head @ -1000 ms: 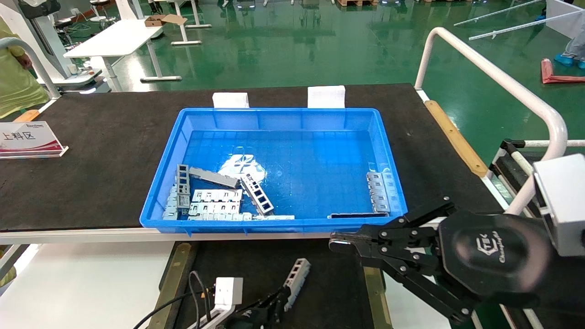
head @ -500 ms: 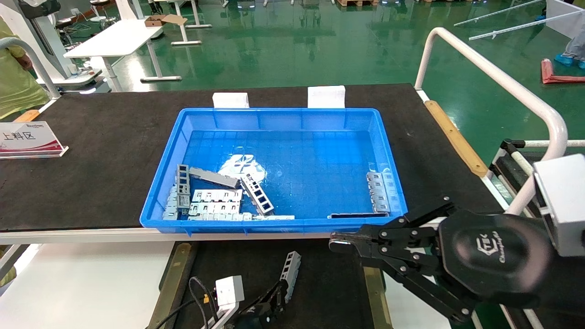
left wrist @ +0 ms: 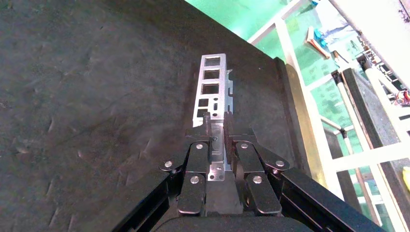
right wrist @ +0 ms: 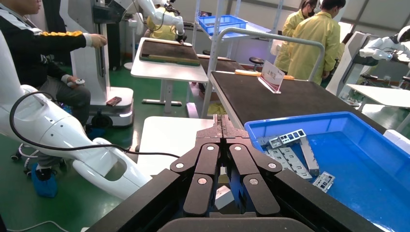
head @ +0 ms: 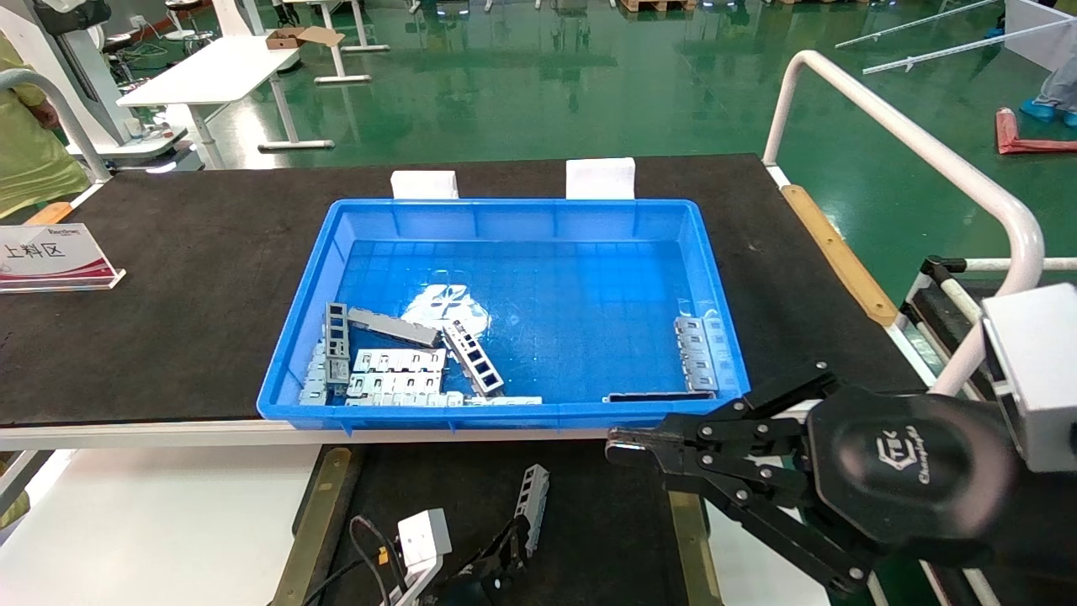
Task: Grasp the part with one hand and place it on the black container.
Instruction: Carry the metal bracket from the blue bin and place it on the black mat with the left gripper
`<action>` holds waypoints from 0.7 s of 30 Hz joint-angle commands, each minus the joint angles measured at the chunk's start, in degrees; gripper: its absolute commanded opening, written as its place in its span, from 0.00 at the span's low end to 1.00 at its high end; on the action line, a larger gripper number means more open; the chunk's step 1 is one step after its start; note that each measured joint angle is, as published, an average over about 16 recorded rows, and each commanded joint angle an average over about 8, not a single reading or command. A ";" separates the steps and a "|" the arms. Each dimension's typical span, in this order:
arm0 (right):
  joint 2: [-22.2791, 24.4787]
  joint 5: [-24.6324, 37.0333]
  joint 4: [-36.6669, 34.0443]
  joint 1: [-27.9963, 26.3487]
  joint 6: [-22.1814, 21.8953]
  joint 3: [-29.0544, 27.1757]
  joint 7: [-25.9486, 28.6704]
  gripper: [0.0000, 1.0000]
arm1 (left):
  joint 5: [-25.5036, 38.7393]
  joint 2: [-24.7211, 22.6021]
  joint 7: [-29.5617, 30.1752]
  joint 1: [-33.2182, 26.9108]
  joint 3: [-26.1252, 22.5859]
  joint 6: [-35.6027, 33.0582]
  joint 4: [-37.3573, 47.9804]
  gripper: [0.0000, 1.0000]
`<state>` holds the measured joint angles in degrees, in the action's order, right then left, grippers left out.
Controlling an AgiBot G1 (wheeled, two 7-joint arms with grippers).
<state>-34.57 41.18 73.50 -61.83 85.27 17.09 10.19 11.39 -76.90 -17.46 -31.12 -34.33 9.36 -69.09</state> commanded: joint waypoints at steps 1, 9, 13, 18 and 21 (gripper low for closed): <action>0.00 0.00 0.00 0.00 0.00 0.01 0.00 0.51 | -0.04 -0.22 0.35 -0.20 -0.04 0.14 0.34 0.08; 0.01 -0.02 0.00 -0.01 -0.01 0.03 -0.02 1.00 | 0.46 -0.40 2.33 -0.35 -0.41 1.46 0.68 0.94; 0.02 -0.03 0.00 -0.01 -0.02 0.04 -0.02 1.00 | 1.09 -0.42 3.32 -0.23 -0.52 1.77 0.85 1.00; 0.02 -0.04 0.00 -0.01 -0.03 0.06 -0.03 1.00 | 1.94 -0.44 4.56 -0.12 -0.73 1.96 0.90 1.00; 0.03 -0.05 0.00 -0.02 -0.03 0.07 -0.03 1.00 | 2.40 -0.45 5.35 -0.10 -0.92 2.08 0.78 1.00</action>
<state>-34.54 41.14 73.50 -61.84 85.24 17.15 10.16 13.75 -77.34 -12.09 -31.25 -35.31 11.40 -68.41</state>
